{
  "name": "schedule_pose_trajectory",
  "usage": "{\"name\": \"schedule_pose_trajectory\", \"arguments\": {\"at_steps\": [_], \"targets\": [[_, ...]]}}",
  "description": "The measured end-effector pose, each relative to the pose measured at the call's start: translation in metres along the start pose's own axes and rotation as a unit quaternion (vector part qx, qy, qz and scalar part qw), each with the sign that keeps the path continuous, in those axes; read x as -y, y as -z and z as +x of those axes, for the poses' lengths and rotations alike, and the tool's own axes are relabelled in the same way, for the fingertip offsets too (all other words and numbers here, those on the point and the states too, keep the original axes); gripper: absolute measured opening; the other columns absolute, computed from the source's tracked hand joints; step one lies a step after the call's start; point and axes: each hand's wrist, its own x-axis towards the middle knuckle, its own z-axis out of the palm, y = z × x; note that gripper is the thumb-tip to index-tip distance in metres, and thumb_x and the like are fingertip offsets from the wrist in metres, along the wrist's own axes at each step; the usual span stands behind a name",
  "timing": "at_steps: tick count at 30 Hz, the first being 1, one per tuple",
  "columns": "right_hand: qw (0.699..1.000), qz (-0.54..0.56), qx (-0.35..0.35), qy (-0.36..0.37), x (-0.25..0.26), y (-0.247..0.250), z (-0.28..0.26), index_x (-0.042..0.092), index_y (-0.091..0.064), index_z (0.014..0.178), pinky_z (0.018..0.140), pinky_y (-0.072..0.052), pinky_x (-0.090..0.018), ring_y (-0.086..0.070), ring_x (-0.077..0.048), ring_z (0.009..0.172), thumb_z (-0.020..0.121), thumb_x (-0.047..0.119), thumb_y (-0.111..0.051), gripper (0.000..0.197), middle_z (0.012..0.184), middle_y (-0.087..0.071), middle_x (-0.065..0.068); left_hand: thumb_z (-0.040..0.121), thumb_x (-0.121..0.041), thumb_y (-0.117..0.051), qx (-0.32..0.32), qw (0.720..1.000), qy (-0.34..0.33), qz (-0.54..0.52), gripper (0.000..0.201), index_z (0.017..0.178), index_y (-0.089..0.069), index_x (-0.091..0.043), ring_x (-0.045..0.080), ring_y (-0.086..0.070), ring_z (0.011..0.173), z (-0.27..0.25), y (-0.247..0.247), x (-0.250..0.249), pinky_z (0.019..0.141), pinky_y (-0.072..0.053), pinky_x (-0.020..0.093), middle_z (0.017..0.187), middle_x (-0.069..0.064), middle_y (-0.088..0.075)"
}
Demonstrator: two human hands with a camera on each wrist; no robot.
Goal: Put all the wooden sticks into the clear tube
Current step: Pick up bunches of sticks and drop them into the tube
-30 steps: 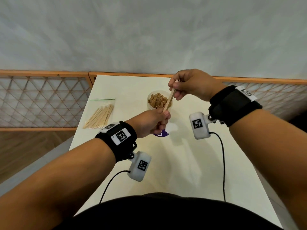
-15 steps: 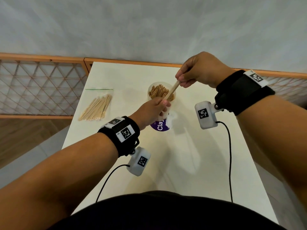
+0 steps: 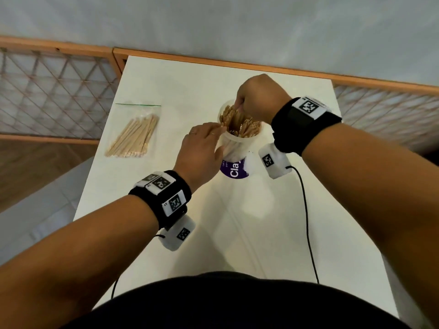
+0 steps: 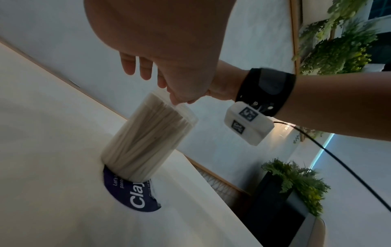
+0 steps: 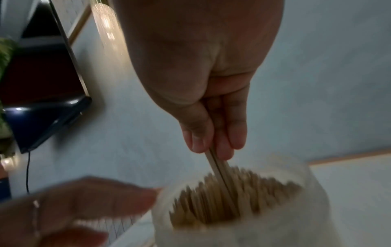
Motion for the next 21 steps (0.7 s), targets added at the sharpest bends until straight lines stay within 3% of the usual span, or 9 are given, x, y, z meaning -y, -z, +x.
{"name": "schedule_pose_trajectory", "arguments": {"at_steps": [5,9,12,18,21], "targets": [[0.997,-0.034,0.071,-0.026,-0.007,-0.035,0.011,0.006,-0.073,0.099,0.082,-0.046,-0.03,-0.062,-0.028,0.097,0.088,0.004,-0.053,0.023,0.104,-0.07,-0.011,0.083,-0.02,-0.059,0.008,0.999,-0.027,0.028,0.045,0.127,-0.058,-0.011,0.031,-0.05,0.121,0.001,-0.001,0.003,0.093,-0.043,0.042,0.128,0.004,-0.058],[0.996,-0.03,0.078,-0.024,-0.008,-0.043,0.016,0.017,-0.075,0.096,0.081,-0.046,-0.03,-0.062,-0.026,0.096,0.086,0.01,-0.06,0.019,0.103,-0.071,-0.006,0.083,-0.018,-0.056,0.012,0.999,-0.033,0.028,0.045,0.127,-0.058,-0.011,0.031,-0.05,0.123,0.002,0.001,0.006,0.092,-0.043,0.042,0.127,0.004,-0.059],[0.995,-0.006,0.095,-0.028,-0.013,-0.043,0.016,0.021,-0.073,0.103,0.079,-0.041,-0.028,-0.059,-0.024,0.101,0.087,0.021,-0.065,0.018,0.11,-0.068,-0.003,0.083,-0.016,-0.058,0.015,0.999,-0.035,0.027,0.046,0.128,-0.057,-0.011,0.031,-0.05,0.123,0.0,0.0,0.007,0.091,-0.043,0.041,0.128,0.005,-0.058],[0.974,0.195,-0.085,-0.078,-0.013,-0.022,-0.002,0.018,-0.071,0.106,0.085,-0.043,-0.023,-0.059,-0.011,0.098,0.095,0.026,-0.052,0.022,0.106,-0.069,0.004,0.084,-0.018,-0.06,0.019,0.999,0.039,0.022,0.046,0.129,-0.055,-0.01,0.031,-0.053,0.116,-0.008,0.002,0.036,0.094,-0.041,0.041,0.131,0.007,-0.054],[0.974,0.203,-0.086,-0.043,0.014,-0.021,-0.007,0.019,-0.071,0.106,0.082,-0.04,-0.019,-0.057,-0.007,0.095,0.096,0.026,-0.051,0.023,0.106,-0.068,0.007,0.086,-0.02,-0.059,0.022,0.995,0.097,0.02,0.045,0.129,-0.054,-0.009,0.032,-0.052,0.116,-0.012,0.009,0.065,0.098,-0.04,0.042,0.132,0.008,-0.051]]}}
